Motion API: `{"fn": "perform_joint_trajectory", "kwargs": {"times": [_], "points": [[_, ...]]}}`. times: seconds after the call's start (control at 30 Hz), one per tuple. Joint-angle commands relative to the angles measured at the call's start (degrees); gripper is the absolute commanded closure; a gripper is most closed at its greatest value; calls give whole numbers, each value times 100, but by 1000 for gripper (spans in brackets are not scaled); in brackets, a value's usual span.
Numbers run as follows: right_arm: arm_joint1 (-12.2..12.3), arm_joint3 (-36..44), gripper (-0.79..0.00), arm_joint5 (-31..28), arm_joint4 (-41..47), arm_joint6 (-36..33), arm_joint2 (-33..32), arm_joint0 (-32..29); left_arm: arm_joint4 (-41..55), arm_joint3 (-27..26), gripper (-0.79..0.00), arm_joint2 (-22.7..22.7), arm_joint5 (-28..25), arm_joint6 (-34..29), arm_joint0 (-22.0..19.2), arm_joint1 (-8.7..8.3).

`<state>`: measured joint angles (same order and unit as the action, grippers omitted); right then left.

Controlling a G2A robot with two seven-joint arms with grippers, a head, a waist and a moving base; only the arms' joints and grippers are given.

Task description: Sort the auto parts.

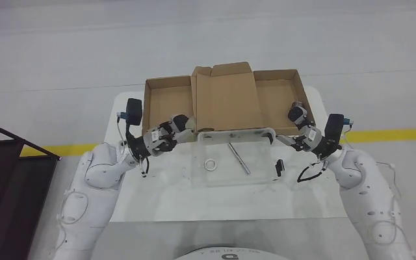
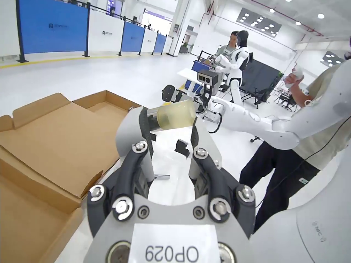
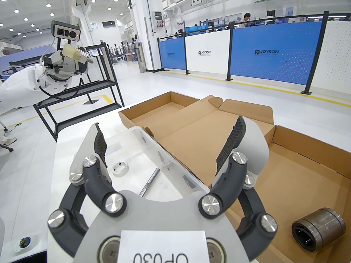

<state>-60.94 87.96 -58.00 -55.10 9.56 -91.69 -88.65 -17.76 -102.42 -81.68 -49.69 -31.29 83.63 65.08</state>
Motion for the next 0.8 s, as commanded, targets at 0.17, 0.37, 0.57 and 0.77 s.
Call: {"fn": "perform_joint_trajectory", "kwargs": {"times": [0.17, 0.37, 0.57, 0.77], "points": [[0, 0, -785, 0, 0, 0, 0, 0, 1139, 203, 0, 146, -226, -554, -129, -98], [0, 0, -785, 0, 0, 0, 0, 0, 1213, 251, 0, 95, -165, -676, -185, -157], [0, 0, -785, 0, 0, 0, 0, 0, -700, -58, 0, -249, 634, -82, -304, -154], [0, 0, -785, 0, 0, 0, 0, 0, -3882, -82, 0, 575, 2747, 969, -579, 5]]}}
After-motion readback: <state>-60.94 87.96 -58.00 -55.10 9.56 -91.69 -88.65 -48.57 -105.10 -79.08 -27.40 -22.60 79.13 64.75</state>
